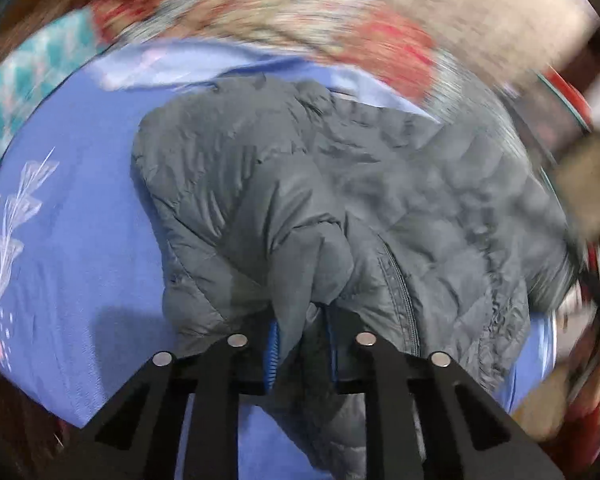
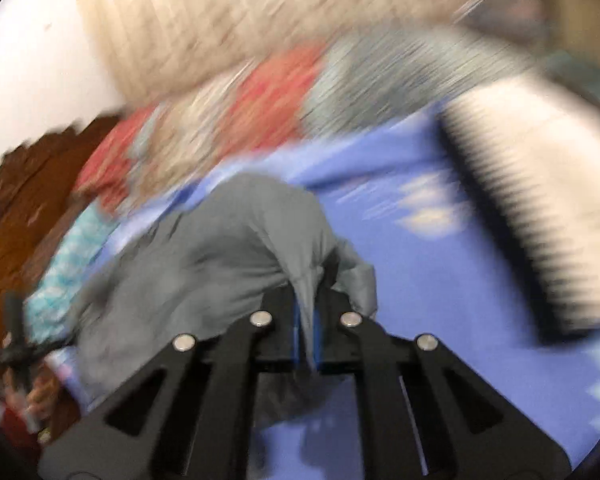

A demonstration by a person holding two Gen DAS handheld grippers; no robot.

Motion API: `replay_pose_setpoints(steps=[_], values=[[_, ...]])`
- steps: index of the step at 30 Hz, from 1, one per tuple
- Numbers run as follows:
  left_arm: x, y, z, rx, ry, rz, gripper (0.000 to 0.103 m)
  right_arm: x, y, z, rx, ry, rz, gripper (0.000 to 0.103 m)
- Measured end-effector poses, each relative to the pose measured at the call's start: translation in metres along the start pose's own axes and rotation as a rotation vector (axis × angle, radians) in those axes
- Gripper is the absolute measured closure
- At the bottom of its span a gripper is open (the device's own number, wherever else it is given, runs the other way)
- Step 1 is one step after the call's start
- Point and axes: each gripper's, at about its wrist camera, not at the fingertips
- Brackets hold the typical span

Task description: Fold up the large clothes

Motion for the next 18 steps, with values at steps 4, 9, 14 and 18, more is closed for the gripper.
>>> replay_pose_setpoints(steps=[4,9,14,18], values=[[0.031,0.040,0.031,-0.251,0.133,-0.011,0.061,0.102,0.030,0.081,-0.064,0.391,-0.001,0.094],[0.049,0.004,0.001,-0.196,0.038,0.087,0.048,0.119,0.077,0.129,-0.149,0.528,-0.141,0.045],[-0.001,-0.083,-0.041,0.025,-0.066,0.019,0.035,0.109,0.080,0.120,-0.141,0.565,-0.104,0.022],[-0.055,-0.128,-0.033,0.040,-0.047,-0.048,0.024,0.088,0.059,0.085,-0.105,0.445,-0.097,0.014]])
Point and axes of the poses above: each gripper's, at about its wrist camera, not at the fingertips, and x roughly against the way its jaws point, z to its right, y to its underside, and after that the axes turned 14 degrees about x, right-handed
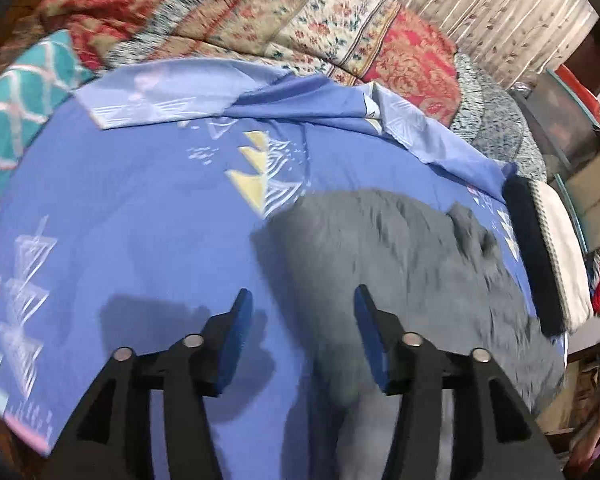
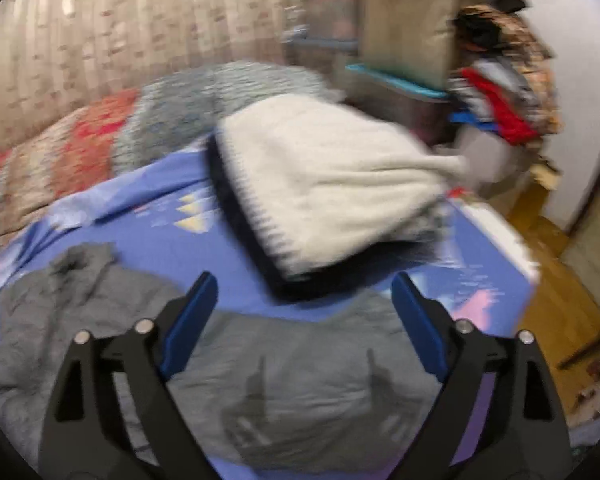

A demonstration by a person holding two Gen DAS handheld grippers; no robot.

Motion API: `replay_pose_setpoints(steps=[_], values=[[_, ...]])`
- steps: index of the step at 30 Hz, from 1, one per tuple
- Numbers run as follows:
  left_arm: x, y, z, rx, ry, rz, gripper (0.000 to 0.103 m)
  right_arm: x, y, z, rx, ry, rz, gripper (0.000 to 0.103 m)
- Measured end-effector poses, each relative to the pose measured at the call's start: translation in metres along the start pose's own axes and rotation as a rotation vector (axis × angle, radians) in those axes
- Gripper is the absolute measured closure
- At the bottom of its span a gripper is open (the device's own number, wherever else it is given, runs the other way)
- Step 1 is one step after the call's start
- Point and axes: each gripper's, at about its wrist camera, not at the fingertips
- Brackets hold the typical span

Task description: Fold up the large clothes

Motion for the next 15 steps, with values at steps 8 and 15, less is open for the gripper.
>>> replay_pose_setpoints(steps=[8,15], values=[[-0.094,0.023,0.060,-0.121,-0.059,-0.110,0.064,-0.122,-0.008,-0.110,0.306,-0.192,-0.236,0.006],[0.021,0.019,0.051,-0.115,-0.003,0.144,0.076,-0.180,-0.007,-0.176,0.369,-0.392,-0.348,0.095]])
Point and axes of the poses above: each gripper's, at about its wrist camera, not at the fingertips, and x roughly against the way its jaws point, z to its right, y to its underside, and after that the axes turned 14 degrees about x, right-handed
